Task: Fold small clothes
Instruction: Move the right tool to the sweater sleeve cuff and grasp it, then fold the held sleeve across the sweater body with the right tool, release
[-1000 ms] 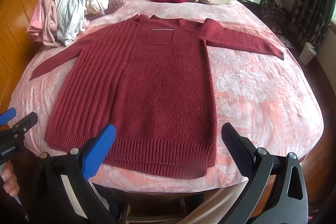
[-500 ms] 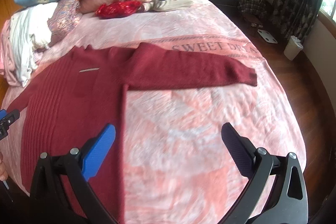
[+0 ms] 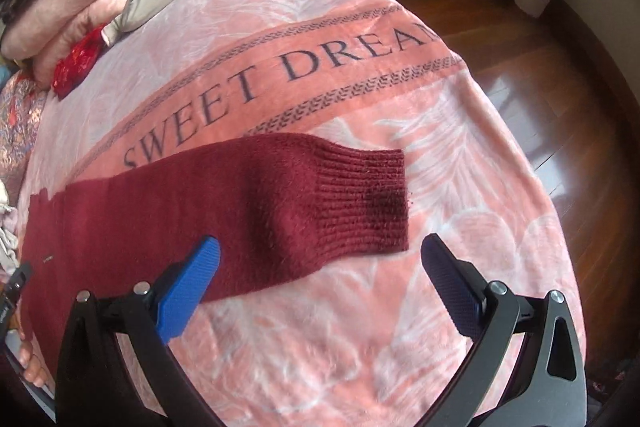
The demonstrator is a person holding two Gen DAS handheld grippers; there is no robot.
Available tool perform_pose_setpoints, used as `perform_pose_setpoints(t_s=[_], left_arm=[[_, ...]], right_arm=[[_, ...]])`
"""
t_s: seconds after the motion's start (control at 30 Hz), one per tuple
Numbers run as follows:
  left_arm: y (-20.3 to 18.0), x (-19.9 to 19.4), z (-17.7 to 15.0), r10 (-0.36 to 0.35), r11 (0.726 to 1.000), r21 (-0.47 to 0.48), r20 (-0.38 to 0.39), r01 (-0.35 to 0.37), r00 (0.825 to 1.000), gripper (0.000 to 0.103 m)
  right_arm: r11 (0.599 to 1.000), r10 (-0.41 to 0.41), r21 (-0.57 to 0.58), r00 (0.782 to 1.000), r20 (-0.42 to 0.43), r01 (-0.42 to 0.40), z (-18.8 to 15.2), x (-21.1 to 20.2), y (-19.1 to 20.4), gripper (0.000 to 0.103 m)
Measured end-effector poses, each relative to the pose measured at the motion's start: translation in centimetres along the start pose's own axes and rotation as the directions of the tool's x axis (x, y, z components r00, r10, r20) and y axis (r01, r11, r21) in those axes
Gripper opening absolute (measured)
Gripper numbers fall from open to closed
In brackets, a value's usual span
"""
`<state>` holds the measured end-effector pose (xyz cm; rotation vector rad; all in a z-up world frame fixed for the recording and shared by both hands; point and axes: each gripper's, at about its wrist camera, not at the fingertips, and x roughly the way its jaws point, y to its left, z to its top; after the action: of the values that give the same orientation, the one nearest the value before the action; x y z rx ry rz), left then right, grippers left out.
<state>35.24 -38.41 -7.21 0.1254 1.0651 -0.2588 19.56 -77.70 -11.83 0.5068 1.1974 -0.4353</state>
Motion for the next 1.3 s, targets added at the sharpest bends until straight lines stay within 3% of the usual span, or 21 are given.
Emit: perform_pose_setpoints(t_s=[0.13, 0.2, 0.33, 0.4, 0.47, 0.5, 0.67, 0.77, 0.9, 1.03, 1.13, 1.23, 1.3], left_arm=[[-0.9, 1.7, 0.8, 0.007, 1.000, 0.006, -0.010, -0.007, 1.000, 0.099], [-1.2, 2.3, 1.1, 0.014, 1.000, 0.010, -0.005, -0.014, 1.000, 0.099], [-1.9, 3.5, 1.7, 0.029, 0.999, 0.014, -0.010, -0.029, 1.000, 0.099], [-1.8, 3.7, 1.8, 0.042, 0.999, 0.008, -0.010, -0.042, 0.999, 0.099], [-1.5, 3.8, 1.9, 0.042, 0.999, 0.001, -0.011, -0.042, 0.999, 0.099], [-1.2, 3.8, 1.9, 0.045, 0.999, -0.002, -0.012, -0.045, 0.999, 0.099], [0.8, 3.5, 1.8, 0.067, 0.998, -0.014, -0.018, -0.067, 0.998, 0.099], [2.8, 3.1, 1.9, 0.087, 0.996, -0.015, -0.014, -0.087, 0.996, 0.099], [5.6, 2.6, 1.8, 0.090, 0.995, -0.044, -0.020, -0.091, 0.996, 0.099], [8.1, 1.8, 1.5, 0.096, 0.994, -0.053, -0.014, -0.096, 0.995, 0.099], [9.2, 1.4, 1.3, 0.092, 0.994, -0.057, -0.014, -0.093, 0.996, 0.099], [10.0, 1.5, 1.1, 0.079, 0.994, -0.067, -0.026, -0.081, 0.996, 0.099], [10.1, 1.6, 0.9, 0.075, 0.995, -0.070, -0.032, -0.077, 0.997, 0.099]], right_arm=[[1.000, 0.018, 0.026, 0.999, -0.034, -0.017, 0.5, 2.3, -1.5, 0.096], [0.998, 0.054, 0.043, 0.997, -0.063, -0.051, 0.6, 3.3, -2.0, 0.080], [0.997, 0.069, 0.047, 0.997, -0.048, -0.066, 0.4, 3.5, -2.8, 0.067], [0.998, 0.049, 0.031, 0.999, -0.021, -0.049, 0.3, 2.9, -2.8, 0.048], [0.996, 0.086, 0.032, 0.996, 0.000, -0.085, 0.2, 2.0, -2.9, 0.011], [0.994, 0.100, 0.041, 0.995, 0.012, -0.100, 0.4, 1.7, -3.1, 0.011], [0.998, -0.007, -0.059, 0.993, 0.122, 0.015, -0.2, -2.0, 0.5, 0.009], [0.992, -0.002, -0.122, 0.985, 0.173, 0.024, -1.0, -4.4, 4.1, 0.009], [0.975, 0.064, -0.220, 0.980, 0.186, -0.022, -1.8, -5.8, 10.5, 0.009], [0.941, 0.121, -0.332, 0.979, 0.164, -0.061, -3.4, -5.5, 18.1, 0.009], [0.917, 0.112, -0.396, 0.984, 0.136, -0.050, -4.4, -3.9, 22.5, 0.009], [0.906, 0.115, -0.416, 0.991, 0.069, -0.076, -5.2, -1.4, 25.3, 0.009], [0.899, 0.143, -0.419, 0.990, 0.007, -0.127, -5.5, 0.2, 26.1, 0.017]])
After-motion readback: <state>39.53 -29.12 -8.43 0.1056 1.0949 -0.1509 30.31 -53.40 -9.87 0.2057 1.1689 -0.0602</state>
